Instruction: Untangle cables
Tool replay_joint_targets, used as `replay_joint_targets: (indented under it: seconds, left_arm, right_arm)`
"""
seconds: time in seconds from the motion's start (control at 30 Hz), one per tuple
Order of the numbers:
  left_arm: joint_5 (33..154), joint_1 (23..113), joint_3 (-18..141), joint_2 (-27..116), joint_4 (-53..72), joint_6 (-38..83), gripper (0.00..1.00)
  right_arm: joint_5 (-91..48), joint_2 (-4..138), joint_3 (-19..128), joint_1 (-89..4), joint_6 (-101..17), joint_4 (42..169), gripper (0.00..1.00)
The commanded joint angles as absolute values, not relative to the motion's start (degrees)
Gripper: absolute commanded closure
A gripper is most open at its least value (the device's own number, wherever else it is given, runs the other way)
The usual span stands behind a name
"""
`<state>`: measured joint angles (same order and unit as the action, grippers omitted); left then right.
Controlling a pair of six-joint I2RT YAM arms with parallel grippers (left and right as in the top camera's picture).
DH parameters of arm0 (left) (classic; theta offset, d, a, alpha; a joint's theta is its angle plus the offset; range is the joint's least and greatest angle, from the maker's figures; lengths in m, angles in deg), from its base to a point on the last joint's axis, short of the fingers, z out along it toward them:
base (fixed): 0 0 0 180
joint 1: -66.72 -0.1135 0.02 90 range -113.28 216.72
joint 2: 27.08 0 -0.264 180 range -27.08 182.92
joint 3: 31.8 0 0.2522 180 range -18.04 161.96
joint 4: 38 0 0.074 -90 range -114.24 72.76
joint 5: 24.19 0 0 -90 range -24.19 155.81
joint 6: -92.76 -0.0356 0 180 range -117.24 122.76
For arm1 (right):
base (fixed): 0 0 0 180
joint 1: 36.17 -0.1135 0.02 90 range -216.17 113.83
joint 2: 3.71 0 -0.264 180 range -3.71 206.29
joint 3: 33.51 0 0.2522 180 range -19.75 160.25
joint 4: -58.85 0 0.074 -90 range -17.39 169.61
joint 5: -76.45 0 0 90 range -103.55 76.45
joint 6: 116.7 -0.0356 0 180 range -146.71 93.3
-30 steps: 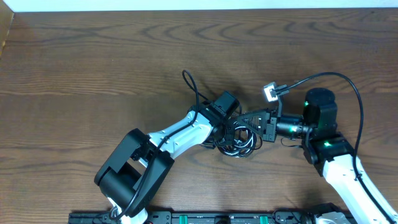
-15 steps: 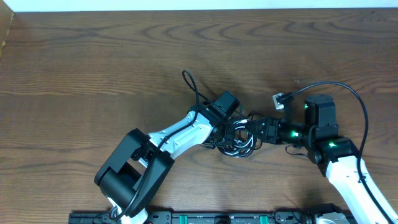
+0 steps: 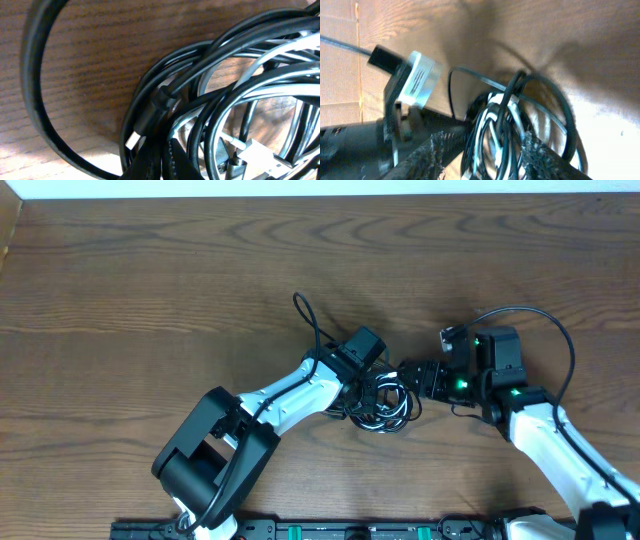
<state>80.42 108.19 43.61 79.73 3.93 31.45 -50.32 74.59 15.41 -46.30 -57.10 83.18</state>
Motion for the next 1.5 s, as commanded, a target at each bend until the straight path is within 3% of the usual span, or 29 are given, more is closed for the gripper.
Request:
replay_joint_targets:
  seconds: [0.0, 0.2, 0.37, 0.57, 0.73, 0.93, 0.97, 1.47]
  left_arm:
    - [75.17, 107.93, 41.29, 83.18, 4.78, 31.97, 0.92]
    - [75.2, 107.93, 41.29, 83.18, 4.8, 31.99, 0.92]
    - [75.2, 107.95, 41.29, 83.18, 4.8, 32.17, 0.92]
    - [75.17, 107.93, 41.25, 83.18, 4.74, 32.17, 0.92]
    - [75.17, 107.93, 41.25, 83.18, 4.78, 32.17, 0.92]
    - [75.17, 107.93, 41.25, 83.18, 4.78, 32.17, 0.92]
    - [75.17, 107.93, 41.25, 83.18, 4.78, 32.17, 0.92]
    - [75.17, 107.93, 41.25, 83.18, 3.97, 32.19, 0.92]
  right_arm:
    - [-49.91, 77.8, 16.02, -46.15, -60.7, 79.86, 0.53]
    - [-50.63, 84.43, 16.02, -46.56, -64.24, 73.11, 0.56]
    - [-58.19, 88.49, 16.02, -46.56, -64.68, 65.02, 0.65]
    - [-57.6, 92.12, 16.02, -46.56, -66.52, 62.48, 0.67]
    - [-57.62, 96.95, 16.02, -46.56, -66.5, 59.62, 0.83]
    - [-59.0, 98.31, 16.02, -46.41, -66.54, 60.58, 0.91]
    - [-61.84, 98.26, 16.02, -46.06, -66.52, 60.65, 0.99]
    - [-79.57, 98.24, 16.02, -41.45, -54.95, 49.28, 0.99]
